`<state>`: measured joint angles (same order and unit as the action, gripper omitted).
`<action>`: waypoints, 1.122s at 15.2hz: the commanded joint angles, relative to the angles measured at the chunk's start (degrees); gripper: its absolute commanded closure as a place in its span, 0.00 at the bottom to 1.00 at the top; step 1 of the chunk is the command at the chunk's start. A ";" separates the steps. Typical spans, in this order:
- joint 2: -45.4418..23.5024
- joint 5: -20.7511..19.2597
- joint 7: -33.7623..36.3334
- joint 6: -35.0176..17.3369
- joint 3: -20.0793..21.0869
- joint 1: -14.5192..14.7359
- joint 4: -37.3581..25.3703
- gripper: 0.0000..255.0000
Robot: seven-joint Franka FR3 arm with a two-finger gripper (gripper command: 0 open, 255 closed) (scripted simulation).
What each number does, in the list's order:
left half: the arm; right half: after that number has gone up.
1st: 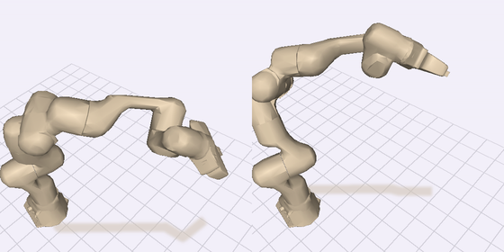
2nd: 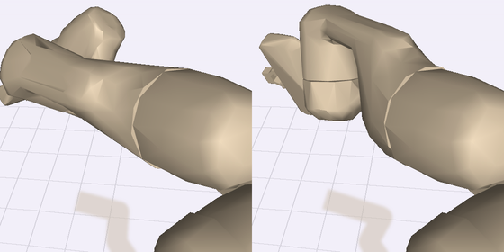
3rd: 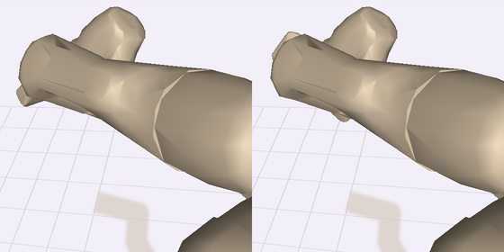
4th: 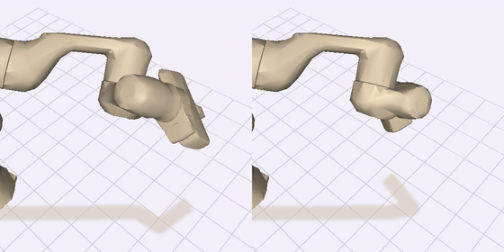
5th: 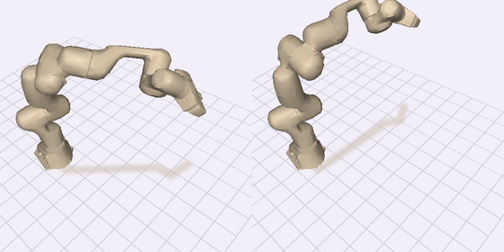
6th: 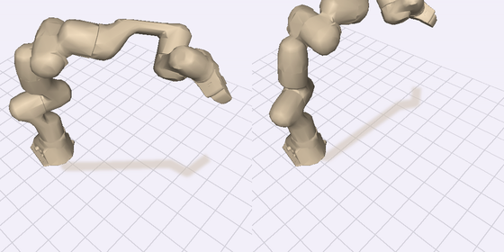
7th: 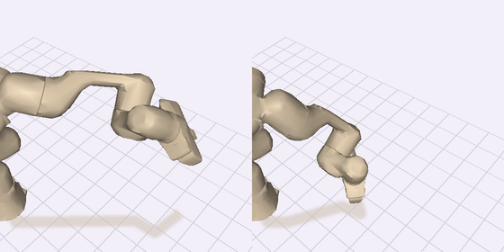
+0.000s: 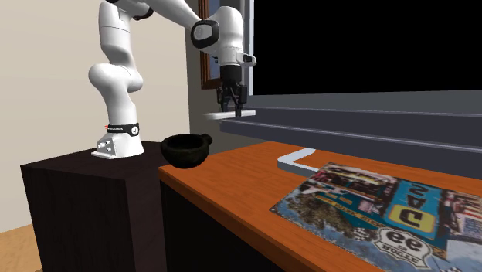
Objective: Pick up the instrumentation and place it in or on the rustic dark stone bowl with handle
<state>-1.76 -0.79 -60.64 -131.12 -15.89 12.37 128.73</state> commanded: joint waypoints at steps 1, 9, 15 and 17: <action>3.04 -1.11 -0.40 -0.20 -0.60 -0.54 3.11 1.00; 18.69 -7.99 -2.63 -0.78 -3.51 -5.18 18.68 1.00; 20.76 -9.96 -3.83 -4.00 -4.90 -7.01 23.84 1.00; 19.43 -9.80 -3.99 -5.95 -5.20 -6.88 24.48 1.00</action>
<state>18.42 -10.72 -64.58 -135.98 -20.96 5.38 152.93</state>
